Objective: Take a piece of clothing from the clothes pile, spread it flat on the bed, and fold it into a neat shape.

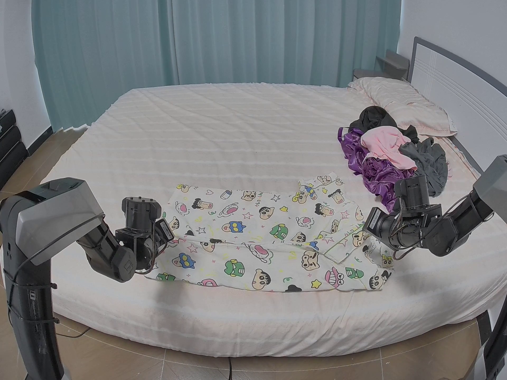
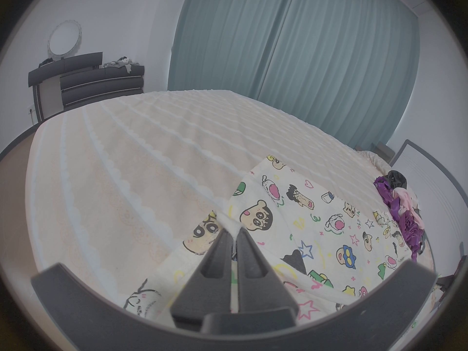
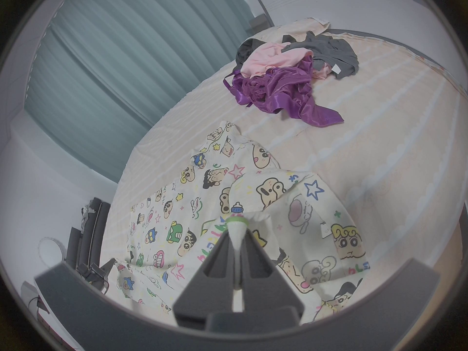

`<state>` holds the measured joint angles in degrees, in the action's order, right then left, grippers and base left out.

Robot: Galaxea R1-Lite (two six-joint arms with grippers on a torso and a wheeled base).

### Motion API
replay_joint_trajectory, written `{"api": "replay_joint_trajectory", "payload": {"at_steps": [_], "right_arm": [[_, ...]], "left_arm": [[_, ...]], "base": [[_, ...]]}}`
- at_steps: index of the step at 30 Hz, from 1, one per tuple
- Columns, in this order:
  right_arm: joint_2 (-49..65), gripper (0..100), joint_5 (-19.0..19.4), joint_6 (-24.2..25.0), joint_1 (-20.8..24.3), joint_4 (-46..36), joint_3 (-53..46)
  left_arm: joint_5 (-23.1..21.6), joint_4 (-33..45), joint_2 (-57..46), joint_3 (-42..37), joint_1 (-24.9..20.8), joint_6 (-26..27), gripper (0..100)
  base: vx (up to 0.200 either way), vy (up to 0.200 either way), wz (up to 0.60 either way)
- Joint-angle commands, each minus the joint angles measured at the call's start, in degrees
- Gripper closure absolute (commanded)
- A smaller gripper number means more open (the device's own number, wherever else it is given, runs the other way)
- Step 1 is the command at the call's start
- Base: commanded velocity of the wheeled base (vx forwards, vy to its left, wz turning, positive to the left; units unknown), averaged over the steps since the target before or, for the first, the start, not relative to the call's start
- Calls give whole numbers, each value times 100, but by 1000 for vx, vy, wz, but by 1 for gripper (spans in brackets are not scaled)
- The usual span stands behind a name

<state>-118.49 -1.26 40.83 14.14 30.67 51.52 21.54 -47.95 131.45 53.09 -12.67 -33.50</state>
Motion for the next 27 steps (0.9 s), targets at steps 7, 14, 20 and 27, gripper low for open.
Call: {"api": "replay_joint_trajectory", "payload": {"at_steps": [7,14,20,27], "right_arm": [[-350,0,46,303,-96,0,254],[-297,0,82,795,-157,0,201],[186,0,73,1718,-210,-79,69],[151,0,20,2166,177,-9,-256]], "left_arm": [[-1,215,65,202,-17,-34,0],[-1,215,-49,140,-17,-157,0],[-10,224,-902,-405,27,-280,0],[-10,224,-2018,-1459,-131,-596,0]], "base": [[0,0,0],[0,0,0],[0,0,0],[0,0,0]]}}
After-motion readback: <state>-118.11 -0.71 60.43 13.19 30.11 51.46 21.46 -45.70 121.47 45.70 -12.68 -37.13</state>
